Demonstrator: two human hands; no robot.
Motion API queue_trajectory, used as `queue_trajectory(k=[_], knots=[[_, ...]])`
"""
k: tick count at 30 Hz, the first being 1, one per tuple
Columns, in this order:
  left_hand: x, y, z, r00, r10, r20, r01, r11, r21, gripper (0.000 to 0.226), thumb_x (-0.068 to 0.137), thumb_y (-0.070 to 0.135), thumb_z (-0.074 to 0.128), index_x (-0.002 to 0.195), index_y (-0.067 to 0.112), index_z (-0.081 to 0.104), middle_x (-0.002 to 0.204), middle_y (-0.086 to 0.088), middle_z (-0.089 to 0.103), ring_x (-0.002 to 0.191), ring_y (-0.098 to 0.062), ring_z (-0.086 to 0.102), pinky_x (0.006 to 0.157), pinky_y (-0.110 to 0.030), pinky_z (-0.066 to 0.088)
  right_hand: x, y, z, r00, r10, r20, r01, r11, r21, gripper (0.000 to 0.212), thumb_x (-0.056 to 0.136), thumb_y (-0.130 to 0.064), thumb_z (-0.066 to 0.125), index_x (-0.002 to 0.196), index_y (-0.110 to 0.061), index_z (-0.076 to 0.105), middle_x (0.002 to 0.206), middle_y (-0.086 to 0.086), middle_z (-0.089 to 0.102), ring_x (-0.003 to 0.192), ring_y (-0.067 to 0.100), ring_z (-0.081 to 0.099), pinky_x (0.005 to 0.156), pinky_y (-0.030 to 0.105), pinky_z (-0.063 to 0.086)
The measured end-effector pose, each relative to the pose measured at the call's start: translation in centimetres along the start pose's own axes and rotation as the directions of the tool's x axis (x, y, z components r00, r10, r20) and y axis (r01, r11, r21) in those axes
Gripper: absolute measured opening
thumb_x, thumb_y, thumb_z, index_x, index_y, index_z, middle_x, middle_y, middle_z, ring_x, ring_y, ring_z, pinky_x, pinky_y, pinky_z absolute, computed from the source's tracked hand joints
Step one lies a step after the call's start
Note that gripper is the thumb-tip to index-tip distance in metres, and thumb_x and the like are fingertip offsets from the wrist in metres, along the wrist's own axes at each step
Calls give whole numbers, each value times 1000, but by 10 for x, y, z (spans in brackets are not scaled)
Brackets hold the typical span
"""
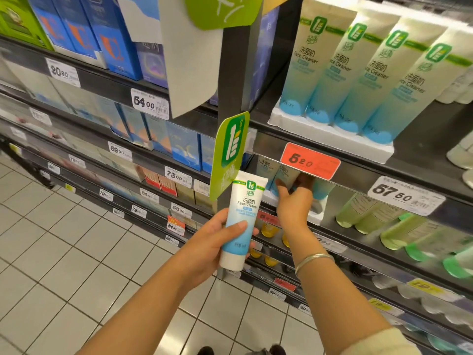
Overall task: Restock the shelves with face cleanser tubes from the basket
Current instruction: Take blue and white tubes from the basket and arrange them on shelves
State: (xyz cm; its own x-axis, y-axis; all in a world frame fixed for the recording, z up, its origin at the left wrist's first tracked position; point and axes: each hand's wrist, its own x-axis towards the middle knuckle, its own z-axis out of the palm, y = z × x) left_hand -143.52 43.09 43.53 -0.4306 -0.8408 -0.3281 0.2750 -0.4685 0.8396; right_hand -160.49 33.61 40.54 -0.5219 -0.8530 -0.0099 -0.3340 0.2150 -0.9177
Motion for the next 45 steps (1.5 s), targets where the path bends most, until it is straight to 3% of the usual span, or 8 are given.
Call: queue_trajectory(k=[8,13,17,21,28,36,39,45], knots=[[10,-4,10,1000,6,-11,-6,1000,4,46,74,27,64,119,25,56,99,0,71,85,-13,68,67,-26,53,-7,3,-26,993,72,96,-75,997,28,20,87,-25,63,97,-10,56,97,8,61,81,17,57,65,24,42],[28,-8,26,999,-33,-6,33,999,38,40,74,25,63,114,23,58,87,4,73,76,-8,69,61,-22,53,-24,8,-63,982,65,176,-106,967,230,15,91,-27,55,101,-16,55,103,3,62,92,14,60,75,21,50],[48,-12,43,997,-78,-19,80,993,87,34,74,22,66,105,16,57,79,3,72,68,-9,69,55,-22,54,-28,5,-87,858,63,510,-274,896,351,13,93,-20,50,97,-13,61,100,3,69,88,10,68,70,21,56],[65,-15,56,994,-102,-27,105,973,204,32,75,24,69,103,15,56,93,-4,70,77,-13,69,63,-29,56,-25,10,-103,785,93,613,-352,880,318,20,88,-9,57,109,-9,56,102,5,68,88,14,68,74,23,58],[90,-8,73,997,-10,-78,39,922,386,19,83,19,67,101,19,60,105,-5,67,90,-13,66,75,-24,54,-11,10,-111,920,88,381,-234,905,354,24,83,-3,64,105,-1,55,98,9,68,85,16,68,70,22,58],[103,0,87,975,163,-150,-63,852,520,40,87,10,62,126,11,52,126,-2,58,116,-10,52,94,-23,43,1,2,-100,997,11,79,-28,975,218,7,82,-9,66,76,-8,62,61,-8,59,53,-2,51,49,7,40],[102,2,88,979,150,-135,-60,855,515,46,89,10,58,133,18,47,131,0,55,122,-9,48,100,-28,42,5,1,-95,997,18,76,-26,993,113,37,84,-15,65,55,-19,43,33,-17,45,36,-4,44,39,4,32],[102,3,86,981,150,-123,-66,854,516,46,90,7,54,133,24,46,133,6,52,127,-8,43,103,-30,38,9,0,-79,992,-29,119,38,997,-74,29,87,-21,62,63,-16,47,59,-8,45,55,4,42,49,16,32]])
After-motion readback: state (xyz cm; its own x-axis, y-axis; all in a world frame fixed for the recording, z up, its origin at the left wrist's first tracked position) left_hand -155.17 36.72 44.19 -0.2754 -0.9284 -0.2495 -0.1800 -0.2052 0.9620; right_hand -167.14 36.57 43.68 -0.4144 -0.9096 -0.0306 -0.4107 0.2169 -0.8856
